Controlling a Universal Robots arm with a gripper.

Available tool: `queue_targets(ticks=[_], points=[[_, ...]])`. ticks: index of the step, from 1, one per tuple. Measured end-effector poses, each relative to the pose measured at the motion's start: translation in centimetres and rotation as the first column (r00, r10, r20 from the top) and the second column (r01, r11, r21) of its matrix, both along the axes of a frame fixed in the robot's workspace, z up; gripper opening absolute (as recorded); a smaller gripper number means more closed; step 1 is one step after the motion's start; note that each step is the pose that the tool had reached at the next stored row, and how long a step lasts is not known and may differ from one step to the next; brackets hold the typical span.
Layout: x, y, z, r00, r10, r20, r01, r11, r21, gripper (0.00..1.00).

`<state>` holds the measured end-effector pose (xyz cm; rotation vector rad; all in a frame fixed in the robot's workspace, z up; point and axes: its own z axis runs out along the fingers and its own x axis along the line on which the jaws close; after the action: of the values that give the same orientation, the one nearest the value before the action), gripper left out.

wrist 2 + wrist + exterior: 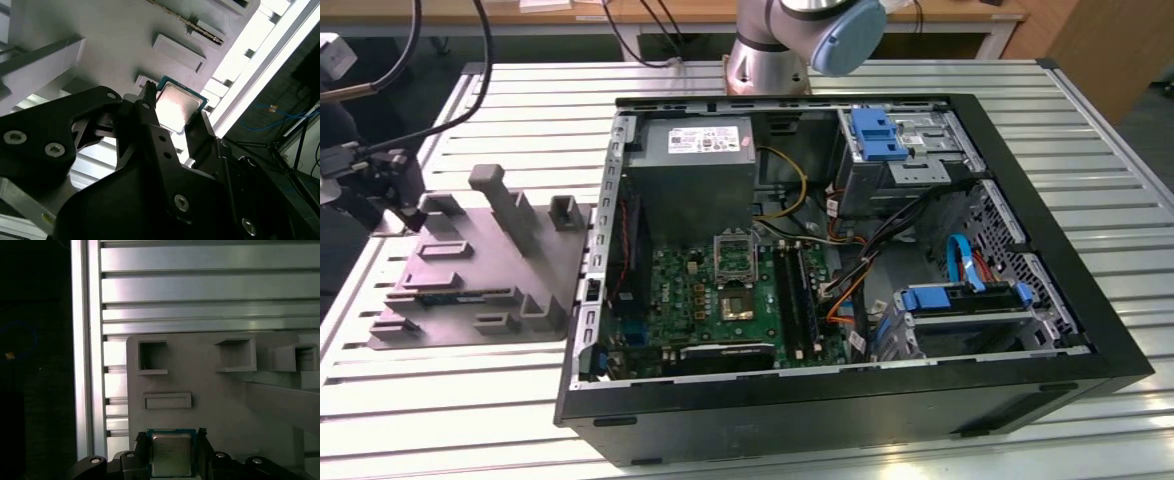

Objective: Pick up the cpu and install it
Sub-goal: 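Pick up the cpu and move it towards the insertion slot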

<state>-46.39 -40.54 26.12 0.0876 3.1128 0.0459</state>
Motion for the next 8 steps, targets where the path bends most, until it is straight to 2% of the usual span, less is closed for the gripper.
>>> queue_targets(ticks=[8], points=[[0.0, 0.05, 1.68, 1.0, 0.0, 0.0001, 0.0, 1.0, 0.0001, 0.47]])
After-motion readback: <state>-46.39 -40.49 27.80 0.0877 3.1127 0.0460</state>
